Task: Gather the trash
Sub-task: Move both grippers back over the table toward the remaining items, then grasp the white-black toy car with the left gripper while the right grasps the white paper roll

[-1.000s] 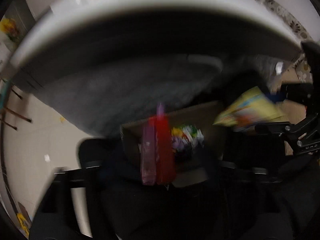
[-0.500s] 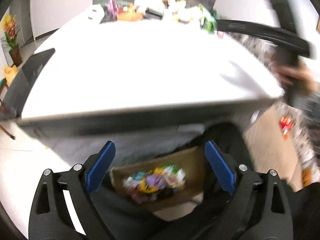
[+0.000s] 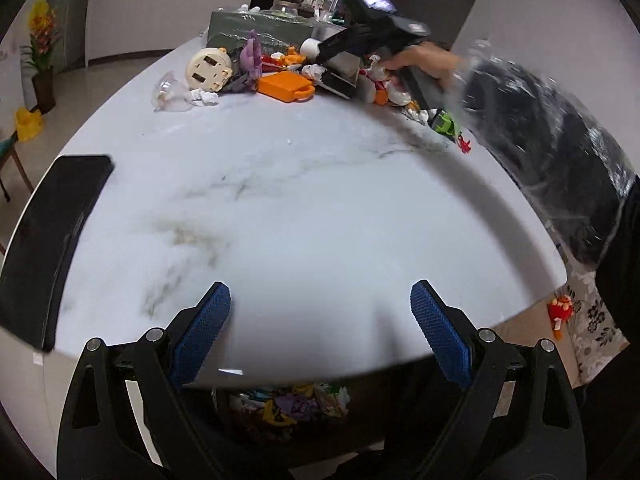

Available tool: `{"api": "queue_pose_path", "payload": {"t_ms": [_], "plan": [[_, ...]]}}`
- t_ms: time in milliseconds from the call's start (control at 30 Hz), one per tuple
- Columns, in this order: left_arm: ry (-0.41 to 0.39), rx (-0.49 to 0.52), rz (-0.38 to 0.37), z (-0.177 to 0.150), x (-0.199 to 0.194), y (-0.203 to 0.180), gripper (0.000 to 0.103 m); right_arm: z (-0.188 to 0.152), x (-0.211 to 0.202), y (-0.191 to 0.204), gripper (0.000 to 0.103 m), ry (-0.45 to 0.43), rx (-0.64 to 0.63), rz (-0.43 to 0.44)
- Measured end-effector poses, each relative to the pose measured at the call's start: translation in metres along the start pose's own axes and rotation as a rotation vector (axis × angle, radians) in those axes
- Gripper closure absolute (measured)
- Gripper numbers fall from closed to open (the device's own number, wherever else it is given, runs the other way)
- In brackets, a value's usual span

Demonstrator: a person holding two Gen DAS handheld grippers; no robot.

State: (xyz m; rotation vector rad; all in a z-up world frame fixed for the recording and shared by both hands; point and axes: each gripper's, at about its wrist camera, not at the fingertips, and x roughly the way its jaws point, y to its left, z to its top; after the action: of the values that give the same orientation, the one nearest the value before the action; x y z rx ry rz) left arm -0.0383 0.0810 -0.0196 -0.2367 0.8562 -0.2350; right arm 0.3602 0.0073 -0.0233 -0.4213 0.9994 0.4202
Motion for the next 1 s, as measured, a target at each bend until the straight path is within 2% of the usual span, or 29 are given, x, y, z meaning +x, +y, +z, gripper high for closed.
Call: {"api": "queue_pose_path", "payload": {"t_ms": [67,100,200,233,300,333,400,500,533,567,600,633,667,767,800,833,867,900,1000], "plan": [[-0.001,0.006,0.002,0.022,0.009,-0.001,0.014,-0.011,-0.009,0.001,0.063,-0.017,0.0,0.037],[-0.014,0.02,0.007,0.031,0.012,-0.004,0.013,-0.018,-0.018,-0.002,0.064,-0.045,0.005,0.09],[-0.056,0.07,0.056,0.07,0.034,-0.016,0.013,-0.057,-0.07,-0.031,0.064,-0.183,0.138,0.243],[-0.064,0.087,0.065,0.084,0.045,-0.021,0.013,-0.081,-0.095,-0.046,0.064,-0.253,0.199,0.294],[-0.069,0.077,0.059,0.119,0.078,-0.031,0.013,-0.118,-0.126,-0.067,0.064,-0.32,0.273,0.35],[-0.067,0.049,0.036,0.133,0.093,-0.033,0.014,-0.148,-0.146,-0.077,0.064,-0.344,0.309,0.361],[-0.037,-0.048,-0.054,0.166,0.134,-0.035,0.014,-0.182,-0.165,-0.09,0.063,-0.368,0.327,0.335],[-0.016,-0.206,-0.138,0.193,0.172,-0.029,0.014,-0.242,-0.188,-0.106,0.063,-0.374,0.341,0.287],[-0.008,-0.294,-0.171,0.2,0.187,-0.024,0.014,-0.252,-0.19,-0.111,0.063,-0.369,0.347,0.283],[-0.014,-0.334,-0.187,0.203,0.191,-0.023,0.014,-0.265,-0.191,-0.116,0.063,-0.365,0.361,0.28],[-0.033,-0.414,-0.19,0.206,0.202,-0.018,0.014,-0.27,-0.188,-0.122,0.063,-0.361,0.368,0.279],[-0.041,-0.451,-0.183,0.208,0.206,-0.015,0.014,-0.28,-0.188,-0.126,0.063,-0.357,0.381,0.285],[-0.085,-0.499,-0.18,0.21,0.21,-0.011,0.014,-0.286,-0.187,-0.129,0.063,-0.357,0.391,0.291],[-0.171,-0.605,-0.096,0.226,0.219,-0.001,0.014,-0.295,-0.179,-0.137,0.063,-0.358,0.402,0.311],[-0.185,-0.611,-0.071,0.232,0.224,0.001,0.014,-0.297,-0.178,-0.137,0.063,-0.36,0.4,0.31],[-0.182,-0.598,-0.059,0.238,0.228,0.001,0.017,-0.295,-0.177,-0.137,0.063,-0.36,0.396,0.315],[-0.167,-0.57,-0.038,0.244,0.233,-0.001,0.027,-0.295,-0.177,-0.137,0.063,-0.361,0.391,0.324],[-0.137,-0.528,0.018,0.249,0.238,-0.004,0.055,-0.295,-0.177,-0.135,0.064,-0.366,0.387,0.324],[-0.119,-0.444,0.022,0.249,0.236,-0.007,0.061,-0.298,-0.185,-0.129,0.065,-0.389,0.378,0.321]]}}
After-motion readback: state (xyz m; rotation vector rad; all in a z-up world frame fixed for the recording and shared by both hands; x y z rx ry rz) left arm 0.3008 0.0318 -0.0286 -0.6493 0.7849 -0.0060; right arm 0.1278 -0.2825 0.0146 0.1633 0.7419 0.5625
